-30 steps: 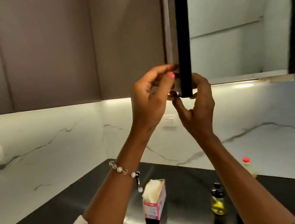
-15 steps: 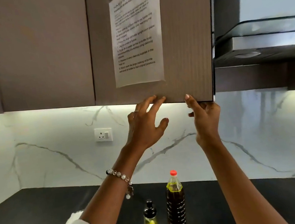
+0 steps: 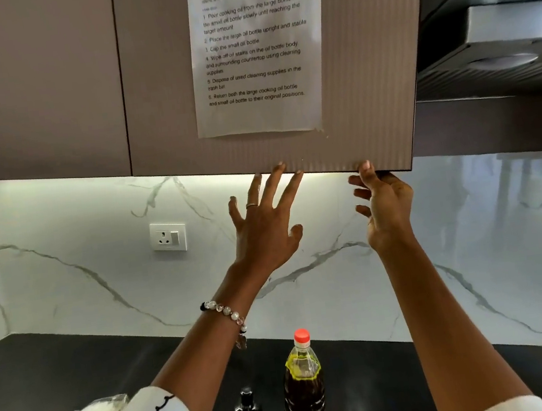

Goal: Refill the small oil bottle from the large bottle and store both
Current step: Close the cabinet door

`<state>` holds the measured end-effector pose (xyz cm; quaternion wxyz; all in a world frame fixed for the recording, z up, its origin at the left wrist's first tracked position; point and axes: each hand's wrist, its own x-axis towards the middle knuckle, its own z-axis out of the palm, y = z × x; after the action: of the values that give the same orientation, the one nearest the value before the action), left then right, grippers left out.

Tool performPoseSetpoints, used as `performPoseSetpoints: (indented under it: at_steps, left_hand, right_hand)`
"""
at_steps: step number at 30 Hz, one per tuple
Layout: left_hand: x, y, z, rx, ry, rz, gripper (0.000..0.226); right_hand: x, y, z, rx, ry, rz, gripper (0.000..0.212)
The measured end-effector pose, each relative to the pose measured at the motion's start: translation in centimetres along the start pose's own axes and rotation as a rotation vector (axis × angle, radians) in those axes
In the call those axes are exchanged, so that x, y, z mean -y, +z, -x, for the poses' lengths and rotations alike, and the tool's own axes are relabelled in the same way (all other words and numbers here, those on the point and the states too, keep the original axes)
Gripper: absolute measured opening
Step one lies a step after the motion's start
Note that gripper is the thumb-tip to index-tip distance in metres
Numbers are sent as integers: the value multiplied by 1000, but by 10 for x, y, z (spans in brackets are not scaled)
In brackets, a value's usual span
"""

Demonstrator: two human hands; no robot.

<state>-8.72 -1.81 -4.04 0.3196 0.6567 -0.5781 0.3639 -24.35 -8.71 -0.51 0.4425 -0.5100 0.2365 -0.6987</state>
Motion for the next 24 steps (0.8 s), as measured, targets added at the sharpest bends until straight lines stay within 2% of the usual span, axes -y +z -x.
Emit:
performPoseSetpoints:
  at_steps: [7,11,15,24]
  left_hand:
    - [11,42,-18,-126,59,-122,97]
    - [21,58,-27,-186,97,-170,98]
    - [32,67,-37,-163,142,-184,96]
    - [37,67,-35,-90,183,-19,89]
  right_hand:
    - [-20,3,-36,-12,36,62,27]
    - [-30,6,-50,-59,-3,133,30]
    - [-37,8,-60,-80,-10,183,36]
    - [-42,9,-61,-95,-45,223,38]
